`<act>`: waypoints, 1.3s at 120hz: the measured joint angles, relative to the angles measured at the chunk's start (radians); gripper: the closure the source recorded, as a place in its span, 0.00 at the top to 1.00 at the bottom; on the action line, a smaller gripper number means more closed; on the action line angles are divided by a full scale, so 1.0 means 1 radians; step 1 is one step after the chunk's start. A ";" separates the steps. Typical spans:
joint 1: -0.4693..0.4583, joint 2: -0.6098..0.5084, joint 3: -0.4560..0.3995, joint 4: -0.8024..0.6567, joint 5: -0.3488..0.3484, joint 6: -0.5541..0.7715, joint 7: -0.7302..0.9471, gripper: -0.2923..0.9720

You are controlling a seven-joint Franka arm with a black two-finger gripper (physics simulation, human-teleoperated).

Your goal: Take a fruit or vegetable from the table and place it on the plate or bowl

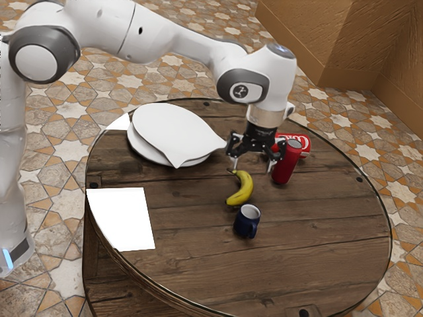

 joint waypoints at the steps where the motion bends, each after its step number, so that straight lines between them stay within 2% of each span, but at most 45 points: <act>1: 0.001 0.002 0.000 0.000 0.000 0.002 -0.002 0.77; 77: 0.005 0.054 0.002 -0.045 0.001 0.094 -0.068 0.77; 156: 0.003 0.113 0.002 -0.044 0.003 0.137 0.014 0.77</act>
